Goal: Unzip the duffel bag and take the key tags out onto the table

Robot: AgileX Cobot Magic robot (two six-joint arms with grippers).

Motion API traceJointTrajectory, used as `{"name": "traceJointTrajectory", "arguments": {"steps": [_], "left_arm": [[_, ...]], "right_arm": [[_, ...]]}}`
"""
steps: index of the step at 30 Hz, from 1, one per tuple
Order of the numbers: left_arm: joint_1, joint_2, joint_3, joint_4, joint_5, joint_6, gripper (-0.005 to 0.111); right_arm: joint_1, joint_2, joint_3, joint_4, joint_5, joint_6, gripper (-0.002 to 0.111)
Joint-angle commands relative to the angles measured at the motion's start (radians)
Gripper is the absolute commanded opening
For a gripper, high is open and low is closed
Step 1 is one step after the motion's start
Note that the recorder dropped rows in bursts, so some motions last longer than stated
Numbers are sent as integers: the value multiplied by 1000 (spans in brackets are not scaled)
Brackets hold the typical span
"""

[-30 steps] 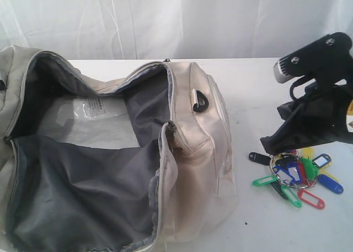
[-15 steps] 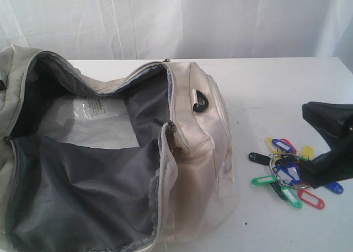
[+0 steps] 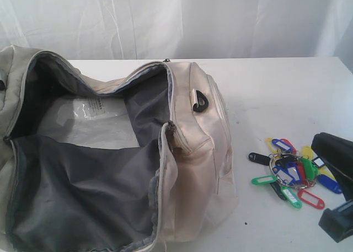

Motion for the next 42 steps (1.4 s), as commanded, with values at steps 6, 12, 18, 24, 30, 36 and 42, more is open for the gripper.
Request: {"name": "traceJointTrajectory", "arguments": {"steps": [6,12,18,24,30,36,42], "left_arm": [[2,-7,4,12,-9,0,29],[2,-7,4,12,-9,0,29],[2,-7,4,12,-9,0,29],[2,-7,4,12,-9,0,29],[45,-41,2,31,-5,-7,29],[208,-203,2,-85,-31,-49,29],[337,-293,2,-114,-24,-27,29]], "right_arm": [[-6,-20,15,4,9,21,0],[-6,-20,15,4,9,21,0],[-6,-20,15,4,9,21,0],[-6,-20,15,4,9,21,0],[-6,-20,15,4,9,21,0],[-6,-20,15,4,9,21,0],[-6,-20,15,4,11,21,0]]}}
